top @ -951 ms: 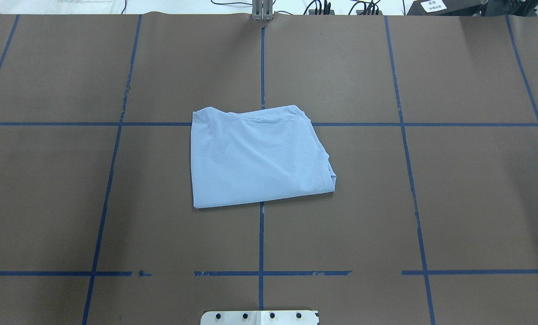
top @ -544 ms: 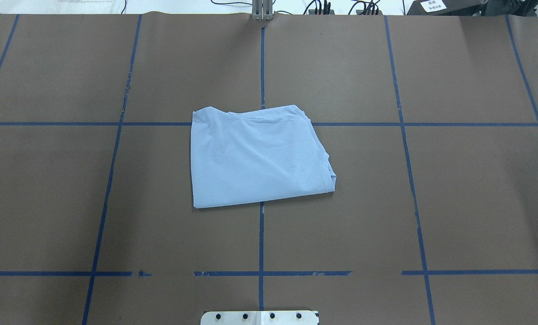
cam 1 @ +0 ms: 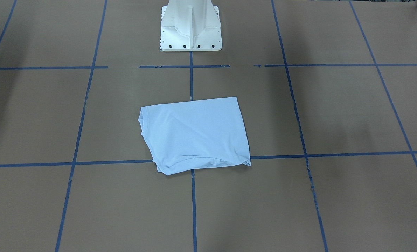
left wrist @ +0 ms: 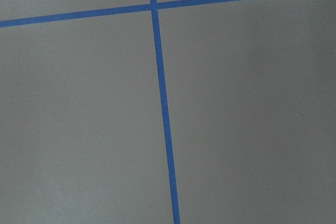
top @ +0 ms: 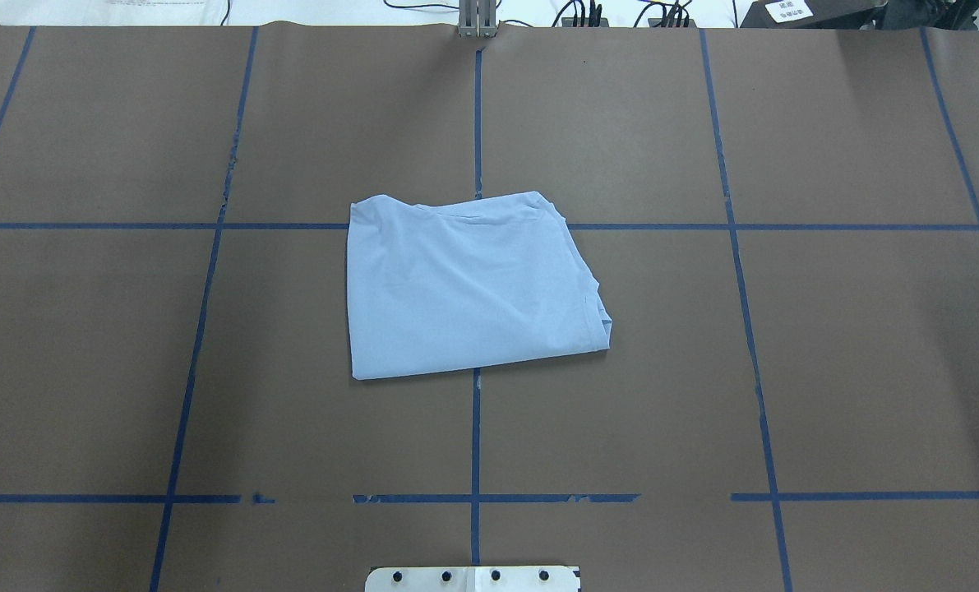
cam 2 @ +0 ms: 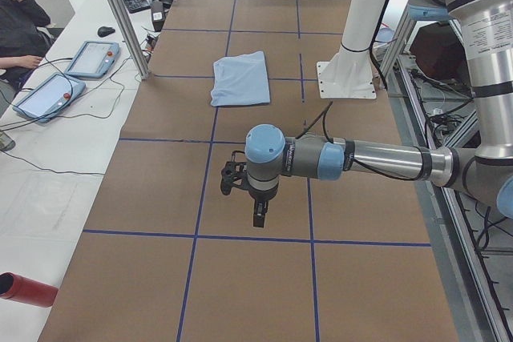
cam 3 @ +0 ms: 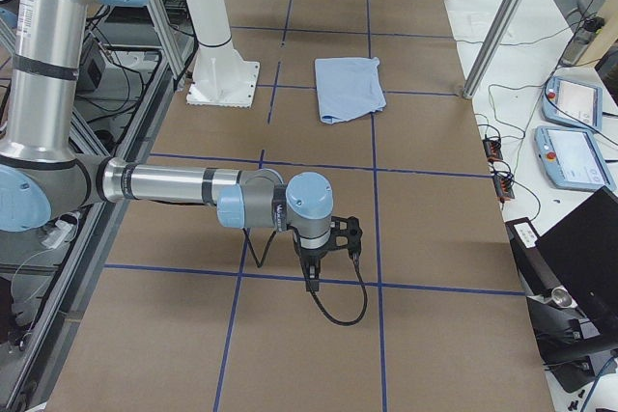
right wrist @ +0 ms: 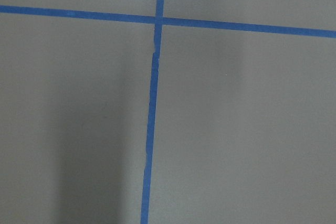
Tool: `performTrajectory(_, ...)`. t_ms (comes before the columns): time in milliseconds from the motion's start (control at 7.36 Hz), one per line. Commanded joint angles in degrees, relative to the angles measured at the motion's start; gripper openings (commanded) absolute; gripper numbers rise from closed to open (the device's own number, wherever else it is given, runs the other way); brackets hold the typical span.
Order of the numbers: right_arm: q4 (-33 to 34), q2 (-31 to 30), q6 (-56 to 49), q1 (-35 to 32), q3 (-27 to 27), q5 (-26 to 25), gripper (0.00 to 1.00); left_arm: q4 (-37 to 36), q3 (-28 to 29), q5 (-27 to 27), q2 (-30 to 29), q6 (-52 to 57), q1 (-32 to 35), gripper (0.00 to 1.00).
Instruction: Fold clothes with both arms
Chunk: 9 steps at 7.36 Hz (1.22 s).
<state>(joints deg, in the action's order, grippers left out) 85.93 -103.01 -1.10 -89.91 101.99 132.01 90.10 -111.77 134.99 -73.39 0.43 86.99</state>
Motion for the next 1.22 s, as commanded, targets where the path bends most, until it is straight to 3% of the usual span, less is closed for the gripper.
performTrajectory(0,-0.07,0.00,-0.04,0.00,0.05,0.00,1.00,-0.10,0.40,3.06,0.09,0.19,0.02,1.00)
performTrajectory(136,-0.15,0.00,-0.04,0.00,0.05,0.00,1.00,-0.10,0.58,5.70,0.18,0.27,0.02,1.00)
performTrajectory(1087,-0.24,-0.18,-0.04,0.00,0.05,0.18,1.00,-0.28,0.06,5.81,0.44,0.36,0.11,1.00)
